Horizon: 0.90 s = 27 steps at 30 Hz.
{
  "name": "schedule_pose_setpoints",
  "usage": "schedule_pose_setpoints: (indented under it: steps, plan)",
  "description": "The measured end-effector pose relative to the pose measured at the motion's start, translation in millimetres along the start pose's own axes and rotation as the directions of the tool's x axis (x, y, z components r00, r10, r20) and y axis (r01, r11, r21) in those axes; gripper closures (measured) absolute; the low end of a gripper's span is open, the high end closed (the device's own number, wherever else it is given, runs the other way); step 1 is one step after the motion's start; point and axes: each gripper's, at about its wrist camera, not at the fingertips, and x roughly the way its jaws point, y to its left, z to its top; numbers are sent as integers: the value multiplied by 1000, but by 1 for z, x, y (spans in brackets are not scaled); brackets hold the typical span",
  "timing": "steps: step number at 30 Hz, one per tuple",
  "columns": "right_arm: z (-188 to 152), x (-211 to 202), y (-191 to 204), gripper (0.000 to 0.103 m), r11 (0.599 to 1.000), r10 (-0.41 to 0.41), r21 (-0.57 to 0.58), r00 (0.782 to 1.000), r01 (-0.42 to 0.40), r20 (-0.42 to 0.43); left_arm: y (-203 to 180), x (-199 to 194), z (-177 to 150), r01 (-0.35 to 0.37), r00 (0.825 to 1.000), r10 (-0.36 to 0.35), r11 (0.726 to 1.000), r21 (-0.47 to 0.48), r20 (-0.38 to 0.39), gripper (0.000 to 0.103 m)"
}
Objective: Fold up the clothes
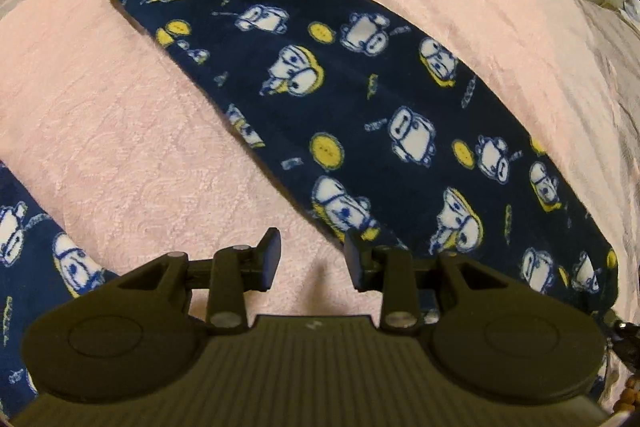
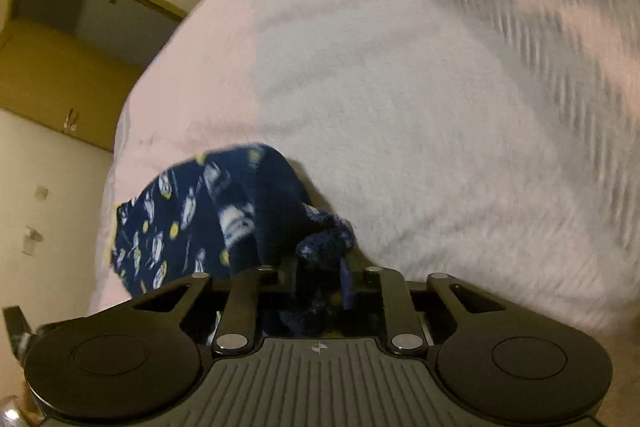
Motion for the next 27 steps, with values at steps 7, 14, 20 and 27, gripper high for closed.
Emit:
schedule_pose_setpoints:
  steps: [7, 14, 20, 27]
  plan:
    - [15, -77, -30, 91, 985, -92, 168, 936, 36, 339, 8, -1, 0, -8, 1000, 8, 1000, 0, 12, 74]
    - [34, -49, -49, 90, 967, -197, 223, 912, 121, 360, 14, -3, -1, -21, 999, 21, 1000, 8, 31, 74]
    - [42, -28, -76, 75, 930, -276, 298, 945, 216, 176, 20, -1, -4, -10, 1000, 10, 999, -31, 16, 74]
    - [-36, -117, -73, 42, 915, -218, 368, 970, 164, 110, 19, -10, -14, -20, 1000, 20, 1000, 6, 15, 74]
